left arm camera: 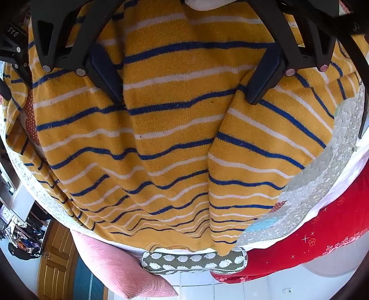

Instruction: Fold small clothes

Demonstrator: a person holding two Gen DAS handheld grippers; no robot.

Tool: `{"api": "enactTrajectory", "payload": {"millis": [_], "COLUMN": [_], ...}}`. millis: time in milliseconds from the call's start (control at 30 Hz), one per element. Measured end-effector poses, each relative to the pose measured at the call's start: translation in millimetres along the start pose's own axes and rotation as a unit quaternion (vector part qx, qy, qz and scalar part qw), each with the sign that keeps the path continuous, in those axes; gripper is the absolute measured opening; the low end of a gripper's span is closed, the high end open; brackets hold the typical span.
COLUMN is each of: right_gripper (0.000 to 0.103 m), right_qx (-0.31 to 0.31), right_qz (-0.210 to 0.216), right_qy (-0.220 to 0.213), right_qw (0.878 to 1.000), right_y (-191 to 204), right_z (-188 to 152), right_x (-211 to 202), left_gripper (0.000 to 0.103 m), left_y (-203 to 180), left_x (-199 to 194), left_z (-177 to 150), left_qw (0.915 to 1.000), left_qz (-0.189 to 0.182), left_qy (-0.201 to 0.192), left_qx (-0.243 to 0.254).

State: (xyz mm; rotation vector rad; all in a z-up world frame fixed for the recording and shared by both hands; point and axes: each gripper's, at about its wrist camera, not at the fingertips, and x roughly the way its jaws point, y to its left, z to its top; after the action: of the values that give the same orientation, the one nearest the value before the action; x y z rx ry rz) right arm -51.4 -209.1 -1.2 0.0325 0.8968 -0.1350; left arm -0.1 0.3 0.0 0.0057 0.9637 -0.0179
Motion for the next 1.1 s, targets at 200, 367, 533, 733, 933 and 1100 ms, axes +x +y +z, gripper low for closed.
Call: {"api": "enactTrajectory", "payload": {"millis": [200, 367, 533, 733, 933, 1100], "right_gripper": [0.103, 0.103, 0.103, 0.103, 0.103, 0.103], "right_qx": [-0.002, -0.001, -0.003, -0.002, -0.003, -0.003], "right_qz": [-0.002, -0.001, -0.003, -0.003, -0.004, -0.004], "right_qy": [-0.001, -0.001, 0.000, -0.001, -0.001, 0.000], "right_qw": [1.000, 1.000, 1.000, 1.000, 1.000, 1.000], "right_y": [0.6, 0.4, 2.4, 2.4, 0.9, 0.9], "right_z": [0.0, 0.0, 0.2, 0.2, -0.4, -0.3], "right_x": [-0.1, -0.4, -0.3, -0.4, 0.6, 0.6], "left_gripper": [0.103, 0.103, 0.103, 0.103, 0.103, 0.103], "left_y": [0.0, 0.3, 0.3, -0.2, 0.0, -0.2], "left_x": [0.0, 0.0, -1.0, -0.4, -0.5, -0.6], "left_z": [0.0, 0.1, 0.2, 1.5, 1.9, 1.3], "left_qw": [1.0000, 1.0000, 1.0000, 1.0000, 1.0000, 1.0000], "left_qz": [0.001, 0.003, 0.003, 0.003, 0.004, 0.004], "left_qy": [0.000, 0.000, 0.000, -0.001, -0.001, -0.002], "left_qx": [0.000, 0.001, 0.001, 0.001, 0.001, 0.002]}}
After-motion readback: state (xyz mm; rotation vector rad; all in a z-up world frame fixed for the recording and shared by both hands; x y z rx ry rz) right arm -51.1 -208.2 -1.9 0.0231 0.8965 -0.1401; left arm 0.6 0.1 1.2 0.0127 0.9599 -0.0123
